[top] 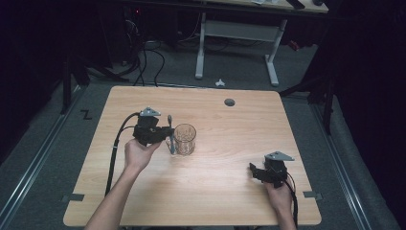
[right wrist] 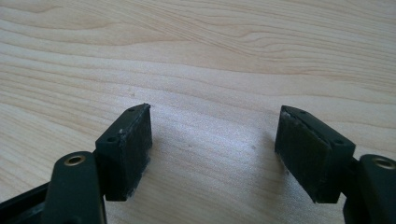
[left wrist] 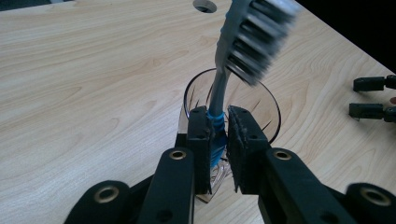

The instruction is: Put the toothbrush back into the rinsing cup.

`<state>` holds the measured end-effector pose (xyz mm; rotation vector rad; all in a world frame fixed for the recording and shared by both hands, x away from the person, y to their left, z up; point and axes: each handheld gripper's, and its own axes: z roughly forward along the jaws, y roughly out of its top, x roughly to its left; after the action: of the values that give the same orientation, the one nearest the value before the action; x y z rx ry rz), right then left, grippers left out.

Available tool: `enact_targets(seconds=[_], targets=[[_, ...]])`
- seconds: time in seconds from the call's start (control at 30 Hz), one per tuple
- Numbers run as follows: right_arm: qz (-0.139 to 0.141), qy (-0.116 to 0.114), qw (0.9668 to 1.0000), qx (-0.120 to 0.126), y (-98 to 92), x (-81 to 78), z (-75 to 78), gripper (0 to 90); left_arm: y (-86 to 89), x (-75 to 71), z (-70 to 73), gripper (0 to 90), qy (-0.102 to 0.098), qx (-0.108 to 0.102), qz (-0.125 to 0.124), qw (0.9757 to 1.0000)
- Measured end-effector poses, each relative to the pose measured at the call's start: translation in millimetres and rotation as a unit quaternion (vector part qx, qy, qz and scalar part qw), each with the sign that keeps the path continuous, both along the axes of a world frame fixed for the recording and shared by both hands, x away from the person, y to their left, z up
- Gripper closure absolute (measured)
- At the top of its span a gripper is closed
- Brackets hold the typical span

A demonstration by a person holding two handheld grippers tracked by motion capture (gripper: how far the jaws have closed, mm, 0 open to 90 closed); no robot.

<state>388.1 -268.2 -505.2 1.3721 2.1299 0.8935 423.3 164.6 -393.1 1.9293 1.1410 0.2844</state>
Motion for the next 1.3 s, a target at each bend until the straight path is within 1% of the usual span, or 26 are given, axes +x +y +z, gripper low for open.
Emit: enact_targets(seconds=[0.2,0.4,0.53,0.87,1.07,1.17,1.2,1.23,1.27,1.3], targets=[[0.0,0.0,1.0,0.0,-0.1,0.1,0.0,27.5,-0.4,-0.6,-3.0,79.4,0.0,0.006,0.002,1.0],[0.0,0.0,1.0,0.0,0.0,0.0,0.0,27.5,-1.5,-0.5,-7.3,79.4,0.004,0.011,0.002,0.9999],[0.0,0.0,1.0,0.0,0.0,0.0,0.0,27.5,-0.9,0.2,-9.9,79.3,0.009,0.011,0.002,0.9999],[0.0,0.0,1.0,0.0,0.0,0.0,0.0,27.5,-0.9,-0.9,-8.3,78.1,0.013,0.008,0.001,0.9999],[0.0,0.0,1.0,0.0,0.0,0.0,0.0,27.5,0.9,-1.8,-7.4,73.9,0.011,0.01,0.002,0.9999],[0.0,0.0,1.0,0.0,0.0,0.0,0.0,27.5,1.3,-2.4,-6.8,68.1,0.01,0.008,-0.001,0.9999],[0.0,0.0,1.0,0.0,0.0,0.0,0.0,27.5,1.7,-2.9,-6.3,68.1,0.01,0.007,-0.001,0.9999],[0.0,0.0,1.0,0.0,0.0,0.0,0.0,27.4,1.6,-4.5,-5.3,64.5,0.004,0.017,0.002,0.9998],[0.0,0.0,1.0,0.0,0.0,0.0,0.0,27.5,1.6,-4.5,-5.3,63.3,0.004,0.017,0.002,0.9998],[0.0,0.0,1.0,0.0,0.0,0.0,0.0,27.5,1.4,-6.3,-4.8,61.9,-0.001,0.031,0.004,0.9995]])
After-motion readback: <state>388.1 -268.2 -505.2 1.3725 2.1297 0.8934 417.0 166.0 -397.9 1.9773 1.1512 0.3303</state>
